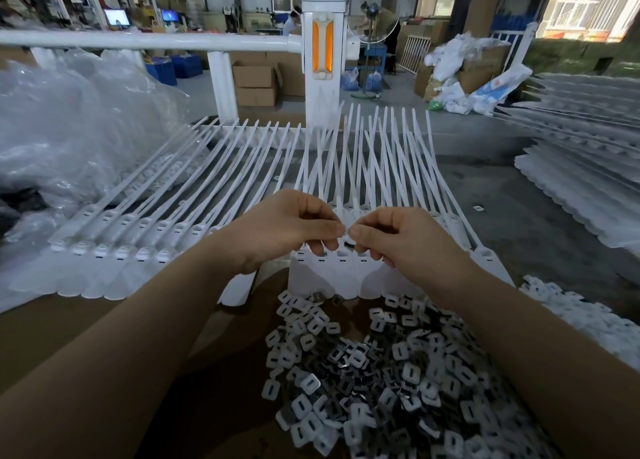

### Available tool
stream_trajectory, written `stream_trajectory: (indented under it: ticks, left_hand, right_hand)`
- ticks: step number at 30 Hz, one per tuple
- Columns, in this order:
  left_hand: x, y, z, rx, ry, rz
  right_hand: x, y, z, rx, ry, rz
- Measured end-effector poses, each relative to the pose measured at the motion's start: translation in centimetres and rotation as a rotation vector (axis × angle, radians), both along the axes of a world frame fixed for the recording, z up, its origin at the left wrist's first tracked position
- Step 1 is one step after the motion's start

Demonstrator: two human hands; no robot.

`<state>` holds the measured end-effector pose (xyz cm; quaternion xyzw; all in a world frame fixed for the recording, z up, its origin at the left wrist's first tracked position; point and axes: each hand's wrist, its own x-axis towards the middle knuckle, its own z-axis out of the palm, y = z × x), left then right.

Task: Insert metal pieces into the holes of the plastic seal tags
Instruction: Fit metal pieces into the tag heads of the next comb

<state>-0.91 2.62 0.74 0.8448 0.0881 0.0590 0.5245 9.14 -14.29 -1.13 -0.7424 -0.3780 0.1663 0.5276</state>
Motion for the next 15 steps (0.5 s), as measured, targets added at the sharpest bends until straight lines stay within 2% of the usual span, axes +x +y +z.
stream_trajectory:
  ticks: [4, 10, 15]
  left_hand:
    - [0.3, 0.3, -0.4, 0.081, 0.014, 0.102]
    - [0.4, 0.5, -1.1, 0.382, 0.126, 0.169]
    - [0.4, 0.5, -1.2, 0.435, 0.161, 0.179]
  right_hand:
    - [0.1, 0.2, -0.3, -0.11, -0.138, -0.059]
    - [0.1, 0.3, -0.6, -0.169, -0.204, -0.048]
    - [0.1, 0.3, -0.6, -0.182, -0.215, -0.041]
